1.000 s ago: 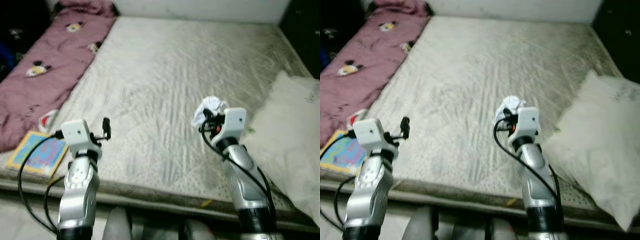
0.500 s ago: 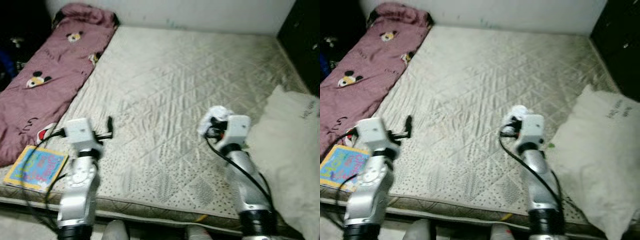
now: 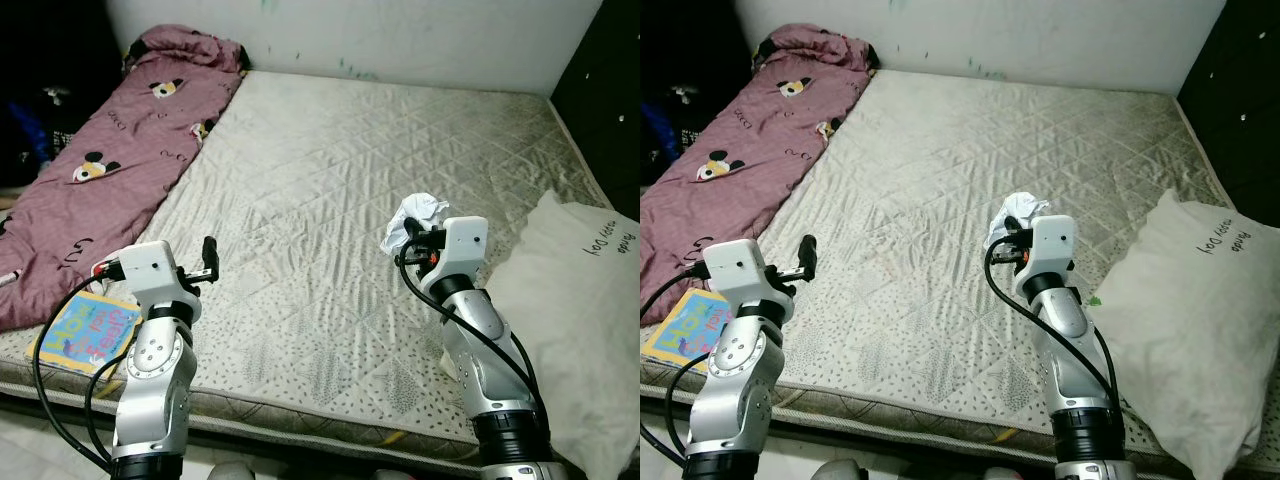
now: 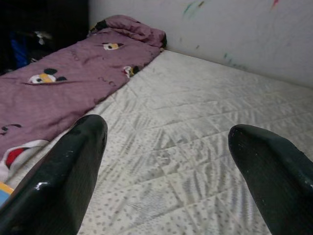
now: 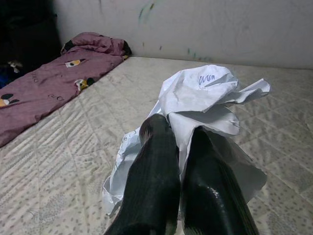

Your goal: Clean up the room

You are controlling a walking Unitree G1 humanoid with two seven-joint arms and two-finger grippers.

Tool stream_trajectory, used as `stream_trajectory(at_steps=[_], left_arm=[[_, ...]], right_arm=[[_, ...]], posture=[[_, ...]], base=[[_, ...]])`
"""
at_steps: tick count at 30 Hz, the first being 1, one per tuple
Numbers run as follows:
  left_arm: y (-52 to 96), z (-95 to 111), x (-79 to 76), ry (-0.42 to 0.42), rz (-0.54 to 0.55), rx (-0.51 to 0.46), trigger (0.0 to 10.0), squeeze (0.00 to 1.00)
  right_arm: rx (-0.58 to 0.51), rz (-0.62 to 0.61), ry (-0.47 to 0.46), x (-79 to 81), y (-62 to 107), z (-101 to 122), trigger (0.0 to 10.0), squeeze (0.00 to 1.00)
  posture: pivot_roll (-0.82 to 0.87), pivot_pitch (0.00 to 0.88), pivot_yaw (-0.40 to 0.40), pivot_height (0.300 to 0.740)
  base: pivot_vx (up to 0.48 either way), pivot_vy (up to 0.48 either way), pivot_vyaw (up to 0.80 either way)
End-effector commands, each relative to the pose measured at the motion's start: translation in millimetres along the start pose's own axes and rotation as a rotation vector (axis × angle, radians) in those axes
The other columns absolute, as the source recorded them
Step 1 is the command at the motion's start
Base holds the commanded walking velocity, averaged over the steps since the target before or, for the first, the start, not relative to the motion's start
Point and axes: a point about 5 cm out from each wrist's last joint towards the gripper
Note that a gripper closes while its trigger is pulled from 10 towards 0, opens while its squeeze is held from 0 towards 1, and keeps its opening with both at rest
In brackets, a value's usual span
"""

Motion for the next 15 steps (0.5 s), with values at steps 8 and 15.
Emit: stream_trajectory(at_steps=[8,15], left_arm=[[-2.4,-1.0,1.1,-0.006,-0.008,0.010,10.0,0.00],[-3.4,-1.2,0.1,-0.005,-0.009,0.014,10.0,0.00]], right_arm=[[0.003,0.012,-0.020,5.4,-5.3,0.1,10.0,0.00],[-0.004,0.025,-0.033,9.2,-8.4,2.0,10.0,0.00]], posture=[[-0.07,0.000,0.001,0.740],[-0.07,0.000,0.004,0.740]], base=[[0.000,0.180,0.00],[0.000,0.480,0.00]])
Point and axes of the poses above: a point about 5 cm out from each wrist's last joint towards the gripper, its own y axis pointing back from the gripper into the wrist, its own z axis along the axis of the wrist's last joint, x = y × z, and after that the axes turned 7 degrees about -y, right-handed
